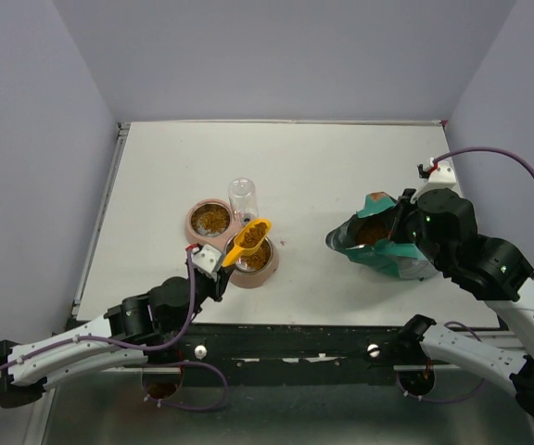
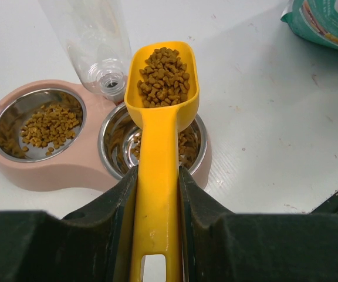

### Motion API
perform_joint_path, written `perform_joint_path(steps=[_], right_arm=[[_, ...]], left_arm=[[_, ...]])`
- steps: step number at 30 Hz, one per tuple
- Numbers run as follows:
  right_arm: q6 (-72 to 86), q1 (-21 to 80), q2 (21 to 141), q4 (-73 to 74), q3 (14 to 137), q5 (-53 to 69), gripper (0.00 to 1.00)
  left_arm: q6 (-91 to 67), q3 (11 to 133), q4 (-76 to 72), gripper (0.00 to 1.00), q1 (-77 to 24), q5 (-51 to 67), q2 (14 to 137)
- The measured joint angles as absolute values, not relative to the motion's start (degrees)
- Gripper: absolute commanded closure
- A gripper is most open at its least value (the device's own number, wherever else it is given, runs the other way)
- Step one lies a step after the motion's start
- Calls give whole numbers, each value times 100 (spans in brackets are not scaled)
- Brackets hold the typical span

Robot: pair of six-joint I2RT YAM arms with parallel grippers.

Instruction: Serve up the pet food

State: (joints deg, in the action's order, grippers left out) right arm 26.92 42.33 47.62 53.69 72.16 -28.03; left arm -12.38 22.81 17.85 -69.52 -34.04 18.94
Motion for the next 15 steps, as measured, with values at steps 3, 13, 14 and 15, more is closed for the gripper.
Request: perform_joint_path(steps=[3,13,14,15], right_arm=[[2692,4233,4762,5371,7216,-2803,100],[2689,4233,4762,5369,7216,-2803,100],[2692,4233,4762,5369,7216,-2803,100],[2692,4233,4762,5369,7216,-2803,100]], left_arm=[[-1328,2143,1684,100,-6952,-3505,1946],[-1737,2040,1645,100,-6952,-3684,1815],[-1782,2040,1645,100,-6952,-3695,1765],[-1822,2040,1645,100,-6952,-3701,1730]])
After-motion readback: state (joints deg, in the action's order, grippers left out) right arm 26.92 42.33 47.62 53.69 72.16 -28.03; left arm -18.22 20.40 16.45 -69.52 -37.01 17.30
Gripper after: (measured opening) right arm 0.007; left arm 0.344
